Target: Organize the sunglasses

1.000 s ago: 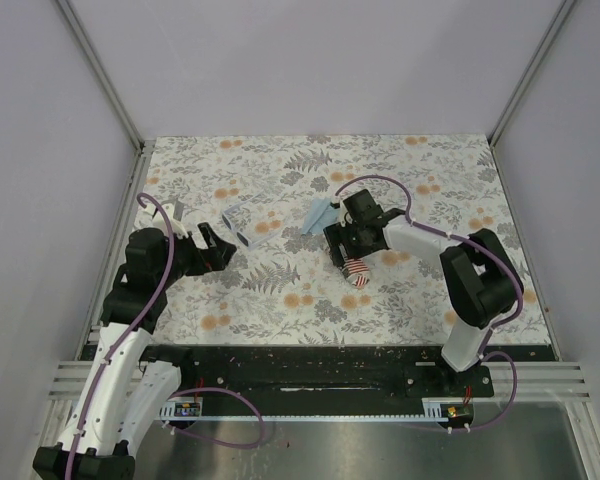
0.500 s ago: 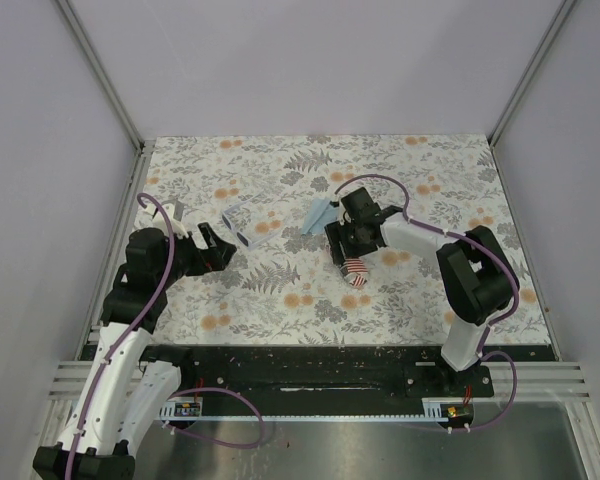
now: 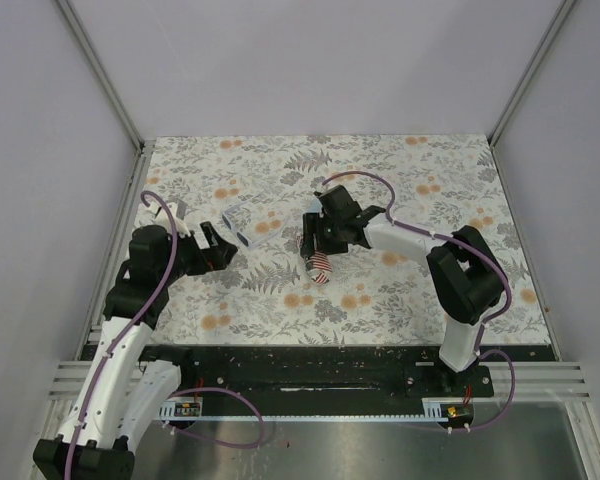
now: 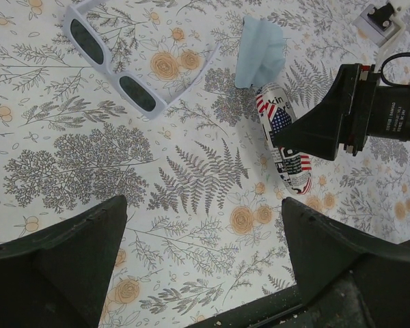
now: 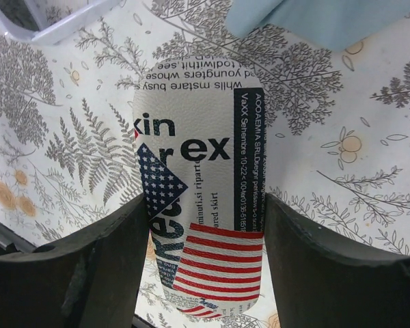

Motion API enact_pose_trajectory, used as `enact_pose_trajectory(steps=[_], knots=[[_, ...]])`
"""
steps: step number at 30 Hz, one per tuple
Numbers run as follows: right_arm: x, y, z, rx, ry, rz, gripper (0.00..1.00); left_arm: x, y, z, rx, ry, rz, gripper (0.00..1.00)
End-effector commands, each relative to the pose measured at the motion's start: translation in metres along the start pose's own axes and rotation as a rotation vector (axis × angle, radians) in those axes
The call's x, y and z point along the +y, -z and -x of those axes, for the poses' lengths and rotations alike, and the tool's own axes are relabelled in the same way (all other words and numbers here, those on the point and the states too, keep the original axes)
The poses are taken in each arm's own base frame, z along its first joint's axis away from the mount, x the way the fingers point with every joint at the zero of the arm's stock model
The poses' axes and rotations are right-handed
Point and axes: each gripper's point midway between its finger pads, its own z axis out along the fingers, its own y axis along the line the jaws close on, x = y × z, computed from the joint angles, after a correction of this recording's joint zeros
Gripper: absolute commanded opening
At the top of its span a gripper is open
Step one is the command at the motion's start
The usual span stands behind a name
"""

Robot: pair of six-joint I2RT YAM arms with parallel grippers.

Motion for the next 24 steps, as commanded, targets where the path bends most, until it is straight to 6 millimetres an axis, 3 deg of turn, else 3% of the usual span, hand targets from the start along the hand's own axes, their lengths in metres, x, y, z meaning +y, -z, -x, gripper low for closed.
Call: enact_pose_trajectory(steps=[1,5,8,10,13,19,24], knots=[[0.003,0.006,0.030,-0.104,-0.085,-0.040,0.68,-0.008,-0.004,0.005,-0.002,0.002,-0.034,0.99],[0.012,0.000,0.024,-0.072,-0.145,0.004,0.82,-0.007,-0.010,-0.005,0.044,0.041,-0.026,0.99],[0.033,0.003,0.023,-0.064,-0.168,0.122,0.99,0.003,-0.017,-0.019,0.092,0.102,0.025,0.99],[0.044,0.012,0.024,-0.081,-0.188,0.187,0.99,0.011,-0.021,-0.029,0.124,0.133,0.074,0.99],[0.040,0.031,0.028,-0.130,-0.175,0.172,0.99,0.013,-0.031,-0.040,0.181,0.134,0.114,0.99],[0.004,0.070,0.037,-0.233,-0.215,0.123,1.00,-0.020,-0.057,-0.050,0.238,0.025,0.146,0.99],[-0.048,0.110,0.043,-0.372,-0.297,0.025,0.99,-0.047,-0.086,-0.051,0.254,-0.016,0.191,0.99]])
